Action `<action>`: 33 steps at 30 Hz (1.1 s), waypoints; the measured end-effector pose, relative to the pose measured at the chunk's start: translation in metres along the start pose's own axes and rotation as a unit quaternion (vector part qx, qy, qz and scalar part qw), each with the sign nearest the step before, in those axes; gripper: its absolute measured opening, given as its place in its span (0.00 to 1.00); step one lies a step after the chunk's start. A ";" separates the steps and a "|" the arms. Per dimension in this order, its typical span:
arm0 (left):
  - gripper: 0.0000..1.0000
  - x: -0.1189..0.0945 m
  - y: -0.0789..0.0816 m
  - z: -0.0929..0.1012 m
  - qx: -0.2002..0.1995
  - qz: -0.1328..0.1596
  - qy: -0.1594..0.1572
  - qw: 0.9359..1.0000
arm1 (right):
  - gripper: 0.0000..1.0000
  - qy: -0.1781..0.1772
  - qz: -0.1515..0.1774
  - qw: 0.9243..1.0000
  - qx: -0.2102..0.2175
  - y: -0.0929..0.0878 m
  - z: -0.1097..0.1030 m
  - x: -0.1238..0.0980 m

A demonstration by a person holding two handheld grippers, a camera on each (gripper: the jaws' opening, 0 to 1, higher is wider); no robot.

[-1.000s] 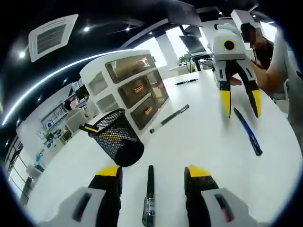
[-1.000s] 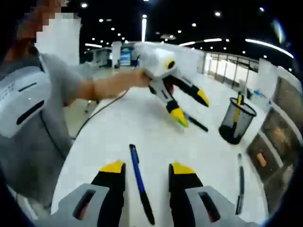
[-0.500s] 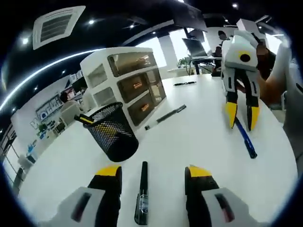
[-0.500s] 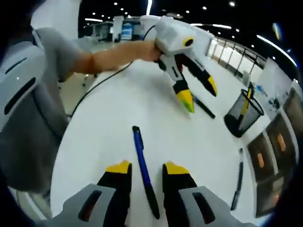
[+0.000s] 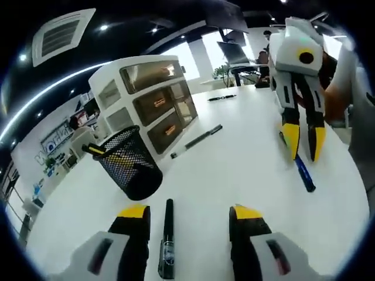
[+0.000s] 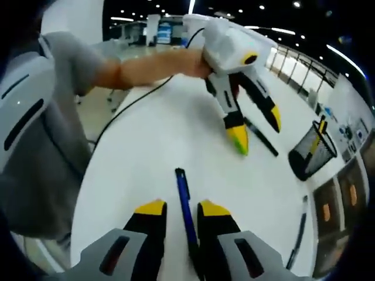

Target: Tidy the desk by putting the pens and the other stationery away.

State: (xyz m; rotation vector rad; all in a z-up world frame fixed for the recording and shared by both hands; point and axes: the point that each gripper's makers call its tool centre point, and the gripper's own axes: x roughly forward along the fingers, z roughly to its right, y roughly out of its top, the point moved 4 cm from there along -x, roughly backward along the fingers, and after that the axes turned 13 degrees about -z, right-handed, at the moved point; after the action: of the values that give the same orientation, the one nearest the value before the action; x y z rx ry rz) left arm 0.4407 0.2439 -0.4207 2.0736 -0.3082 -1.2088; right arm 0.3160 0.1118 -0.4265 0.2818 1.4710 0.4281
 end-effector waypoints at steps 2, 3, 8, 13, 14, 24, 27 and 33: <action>0.54 0.000 -0.001 0.000 0.000 -0.001 0.000 1.000 | 0.19 0.001 -0.001 1.000 0.001 0.000 0.001 -0.001; 0.54 0.001 -0.001 0.000 0.001 -0.002 0.000 1.000 | 0.19 0.001 -0.002 1.000 0.003 0.000 0.003 -0.001; 0.54 0.002 -0.001 0.002 0.003 -0.005 -0.001 1.000 | 0.19 0.010 -0.027 1.000 0.006 -0.005 0.004 -0.001; 0.54 0.000 0.001 0.001 0.000 0.004 -0.004 1.000 | 0.19 0.015 -0.059 0.998 -0.005 -0.006 0.004 -0.005; 0.54 -0.001 0.002 0.001 -0.002 0.005 -0.004 1.000 | 0.19 0.016 -0.064 0.998 -0.008 -0.005 0.004 -0.006; 0.54 -0.002 0.004 0.002 0.002 0.010 0.000 1.000 | 0.19 0.027 -0.135 0.989 -0.059 0.007 0.003 -0.013; 0.54 -0.001 0.002 0.002 0.002 0.007 -0.001 1.000 | 0.19 0.044 -0.155 0.985 -0.069 0.006 -0.003 -0.010; 0.53 0.000 0.003 0.002 -0.003 0.011 -0.006 1.000 | 0.19 0.071 -0.186 0.977 -0.074 0.014 -0.004 -0.005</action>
State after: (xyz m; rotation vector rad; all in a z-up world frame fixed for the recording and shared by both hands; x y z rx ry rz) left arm 0.4390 0.2406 -0.4189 2.0535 -0.3320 -1.2081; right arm 0.3108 0.1215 -0.4166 -0.1467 1.5811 0.2559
